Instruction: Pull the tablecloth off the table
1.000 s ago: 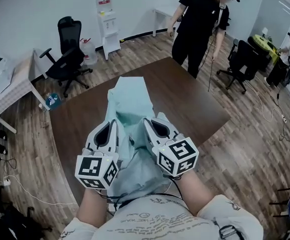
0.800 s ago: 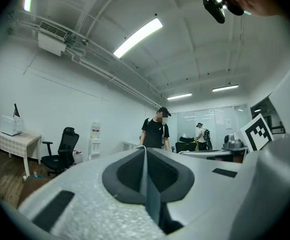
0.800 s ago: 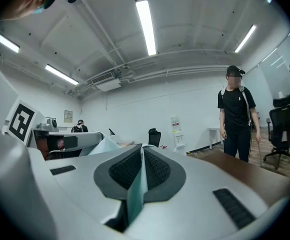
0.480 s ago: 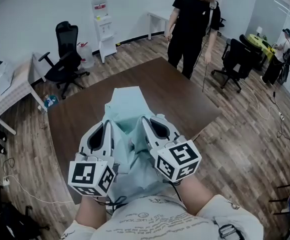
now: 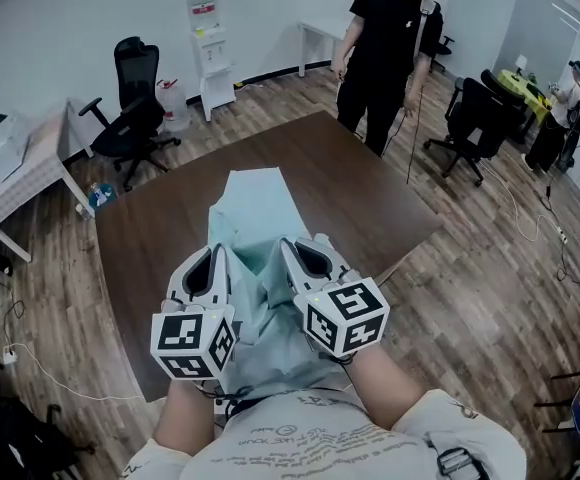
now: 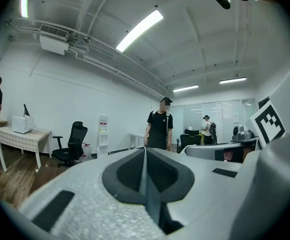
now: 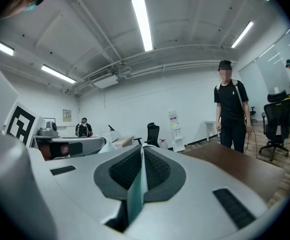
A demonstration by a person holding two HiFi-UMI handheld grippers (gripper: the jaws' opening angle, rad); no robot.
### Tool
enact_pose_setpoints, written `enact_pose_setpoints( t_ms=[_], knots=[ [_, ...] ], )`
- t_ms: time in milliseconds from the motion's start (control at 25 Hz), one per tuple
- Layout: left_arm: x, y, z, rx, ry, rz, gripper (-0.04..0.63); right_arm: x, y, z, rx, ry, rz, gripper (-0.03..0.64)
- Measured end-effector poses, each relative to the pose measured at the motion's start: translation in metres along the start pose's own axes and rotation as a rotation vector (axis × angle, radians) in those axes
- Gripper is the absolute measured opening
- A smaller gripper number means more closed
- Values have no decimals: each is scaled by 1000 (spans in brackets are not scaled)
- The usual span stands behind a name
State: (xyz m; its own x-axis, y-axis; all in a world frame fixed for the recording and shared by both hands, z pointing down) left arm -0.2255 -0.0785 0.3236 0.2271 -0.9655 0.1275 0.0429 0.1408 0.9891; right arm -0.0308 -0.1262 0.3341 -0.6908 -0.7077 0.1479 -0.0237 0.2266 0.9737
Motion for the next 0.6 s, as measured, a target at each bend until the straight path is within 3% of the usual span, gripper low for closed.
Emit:
enact_pose_setpoints(
  t_ms=[600],
  knots=[
    [8, 3, 5, 3, -3, 21, 11, 9, 2, -3, 11, 4, 7, 14]
  ],
)
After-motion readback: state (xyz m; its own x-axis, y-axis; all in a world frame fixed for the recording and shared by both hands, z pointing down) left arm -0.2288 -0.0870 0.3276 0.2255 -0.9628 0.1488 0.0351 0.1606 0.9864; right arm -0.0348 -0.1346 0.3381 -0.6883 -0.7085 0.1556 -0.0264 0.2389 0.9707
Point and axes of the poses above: the fingertips, and each gripper's own axes: x forward along the fingers, z to its left, y out of its underside, the point moved 10 cm from there along -x, backward along the fingers, and after that the axes turned 3 degrees about z, right-handed, at the moved point
